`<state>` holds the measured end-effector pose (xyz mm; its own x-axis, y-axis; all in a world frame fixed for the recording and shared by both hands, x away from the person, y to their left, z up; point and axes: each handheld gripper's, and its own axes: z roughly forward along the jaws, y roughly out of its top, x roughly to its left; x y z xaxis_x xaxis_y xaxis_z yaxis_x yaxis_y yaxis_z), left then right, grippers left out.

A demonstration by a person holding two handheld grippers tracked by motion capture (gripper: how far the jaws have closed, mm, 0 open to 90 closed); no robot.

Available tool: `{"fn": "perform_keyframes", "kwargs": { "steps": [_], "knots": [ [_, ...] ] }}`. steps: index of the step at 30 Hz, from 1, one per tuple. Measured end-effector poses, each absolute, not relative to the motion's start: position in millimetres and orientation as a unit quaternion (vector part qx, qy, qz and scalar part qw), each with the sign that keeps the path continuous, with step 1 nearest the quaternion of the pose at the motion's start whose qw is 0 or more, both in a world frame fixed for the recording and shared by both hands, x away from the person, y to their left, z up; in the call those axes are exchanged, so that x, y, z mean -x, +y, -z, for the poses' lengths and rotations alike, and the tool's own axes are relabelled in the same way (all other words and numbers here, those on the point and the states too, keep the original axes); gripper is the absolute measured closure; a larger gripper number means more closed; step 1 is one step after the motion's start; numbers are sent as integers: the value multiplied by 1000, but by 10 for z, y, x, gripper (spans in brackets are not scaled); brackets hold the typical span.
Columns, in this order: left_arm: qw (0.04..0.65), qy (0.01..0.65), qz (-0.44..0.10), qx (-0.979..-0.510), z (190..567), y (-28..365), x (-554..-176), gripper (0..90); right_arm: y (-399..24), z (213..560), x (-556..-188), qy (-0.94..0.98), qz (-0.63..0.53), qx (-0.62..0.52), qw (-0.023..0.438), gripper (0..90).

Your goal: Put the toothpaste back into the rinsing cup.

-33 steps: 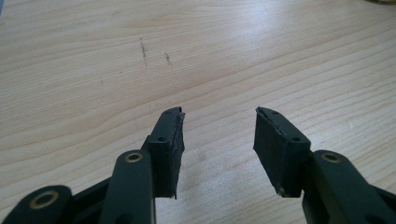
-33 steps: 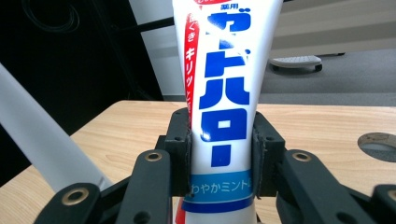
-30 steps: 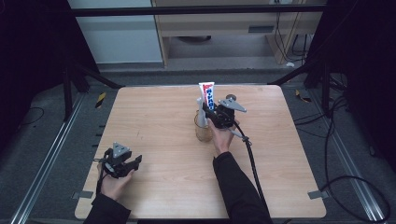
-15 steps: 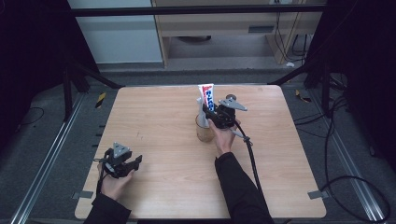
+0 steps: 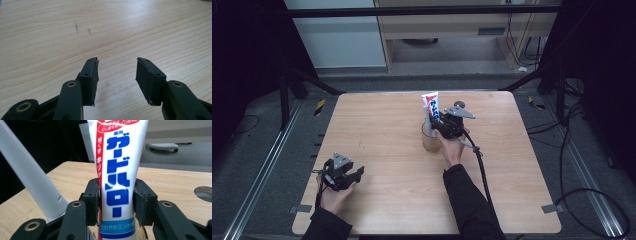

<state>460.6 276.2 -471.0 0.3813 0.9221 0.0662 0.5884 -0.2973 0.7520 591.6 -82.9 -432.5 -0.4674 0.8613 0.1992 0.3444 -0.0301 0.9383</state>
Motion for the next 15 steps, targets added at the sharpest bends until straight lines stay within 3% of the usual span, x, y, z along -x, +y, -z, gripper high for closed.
{"fn": "perform_keyframes", "kwargs": {
  "steps": [15],
  "knots": [
    [327, 494, -255, -764, 4710, 2755, -4604, 515, -903, 4311, -5867, 697, -514, -448, 223, 587]
  ]
}}
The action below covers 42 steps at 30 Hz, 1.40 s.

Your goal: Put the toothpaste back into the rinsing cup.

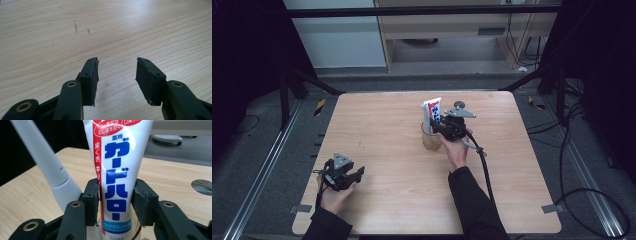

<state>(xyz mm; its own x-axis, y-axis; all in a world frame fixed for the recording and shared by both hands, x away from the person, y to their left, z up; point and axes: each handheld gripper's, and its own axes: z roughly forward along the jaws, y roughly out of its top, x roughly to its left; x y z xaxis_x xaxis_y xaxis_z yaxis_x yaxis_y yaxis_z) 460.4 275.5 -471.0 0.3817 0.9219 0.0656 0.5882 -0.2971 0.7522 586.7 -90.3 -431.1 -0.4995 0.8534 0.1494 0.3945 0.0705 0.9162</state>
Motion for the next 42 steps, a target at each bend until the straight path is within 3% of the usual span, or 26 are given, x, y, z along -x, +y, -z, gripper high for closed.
{"fn": "perform_keyframes", "kwargs": {
  "steps": [10, 11, 13, 20, 24, 34, 42],
  "knots": [
    [327, 494, -254, -764, 4711, 2754, -4604, 516, -956, 4294, -5824, 720, -484, -440, 231, 559],
    [327, 494, -254, -764, 4712, 2753, -4604, 516, -964, 4285, -5815, 717, -487, -442, 232, 636],
    [327, 494, -254, -764, 4711, 2752, -4603, 516, -1020, 4222, -5775, 699, -508, -441, 243, 643],
    [326, 492, -255, -766, 4712, 2740, -4598, 515, -1225, 4060, -5645, 703, -496, -443, 253, 602],
    [325, 493, -254, -766, 4720, 2742, -4598, 514, -1356, 4099, -5545, 724, -469, -446, 240, 535],
    [323, 489, -243, -773, 4746, 2756, -4612, 495, -1886, 4337, -5128, 734, -437, -461, 238, 263],
    [319, 487, -232, -780, 4796, 2795, -4640, 452, -2284, 4586, -4801, 734, -411, -483, 242, 164]
  ]
}}
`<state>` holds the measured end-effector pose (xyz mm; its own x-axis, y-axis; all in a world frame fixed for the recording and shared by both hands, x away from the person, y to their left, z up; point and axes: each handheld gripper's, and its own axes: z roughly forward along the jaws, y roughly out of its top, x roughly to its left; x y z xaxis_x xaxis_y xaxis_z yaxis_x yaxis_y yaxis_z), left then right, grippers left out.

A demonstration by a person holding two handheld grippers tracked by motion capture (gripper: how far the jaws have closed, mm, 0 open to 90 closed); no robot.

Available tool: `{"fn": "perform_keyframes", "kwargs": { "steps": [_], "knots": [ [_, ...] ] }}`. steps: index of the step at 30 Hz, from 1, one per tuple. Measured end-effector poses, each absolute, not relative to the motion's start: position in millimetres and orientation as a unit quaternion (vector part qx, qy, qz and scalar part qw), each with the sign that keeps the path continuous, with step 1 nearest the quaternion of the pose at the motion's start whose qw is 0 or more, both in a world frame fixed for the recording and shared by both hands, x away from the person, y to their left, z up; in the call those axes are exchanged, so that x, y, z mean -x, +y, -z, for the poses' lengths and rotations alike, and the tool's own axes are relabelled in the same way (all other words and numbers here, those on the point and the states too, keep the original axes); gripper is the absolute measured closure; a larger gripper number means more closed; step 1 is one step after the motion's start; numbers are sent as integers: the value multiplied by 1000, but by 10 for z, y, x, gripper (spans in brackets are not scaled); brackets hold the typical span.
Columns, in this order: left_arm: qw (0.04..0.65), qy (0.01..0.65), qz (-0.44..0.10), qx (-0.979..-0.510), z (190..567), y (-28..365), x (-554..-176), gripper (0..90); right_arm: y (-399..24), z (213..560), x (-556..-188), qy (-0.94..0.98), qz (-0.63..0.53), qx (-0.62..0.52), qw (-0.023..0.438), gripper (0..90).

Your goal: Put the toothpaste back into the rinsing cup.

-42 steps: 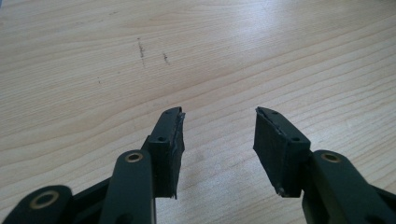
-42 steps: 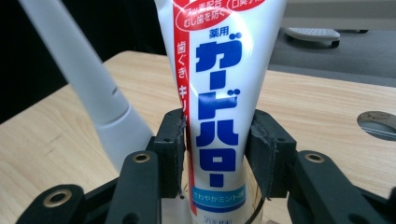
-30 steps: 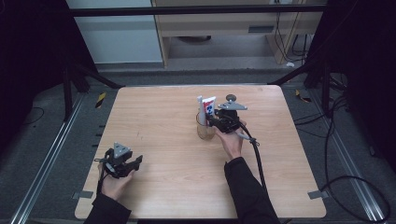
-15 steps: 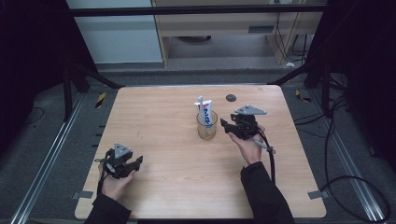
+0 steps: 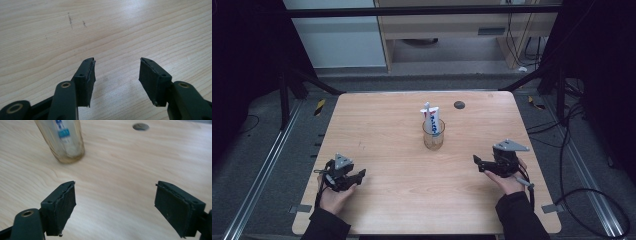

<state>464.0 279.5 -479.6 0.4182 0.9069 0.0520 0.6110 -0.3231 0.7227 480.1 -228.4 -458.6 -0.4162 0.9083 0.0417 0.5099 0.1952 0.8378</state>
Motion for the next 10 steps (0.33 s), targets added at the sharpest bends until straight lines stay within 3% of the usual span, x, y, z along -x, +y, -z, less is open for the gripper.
{"fn": "perform_keyframes", "kwargs": {
  "steps": [10],
  "knots": [
    [321, 485, -235, -779, 4817, 2829, -4642, 386, -2563, 4676, -4581, 731, -392, -501, 248, 116]
  ]
}}
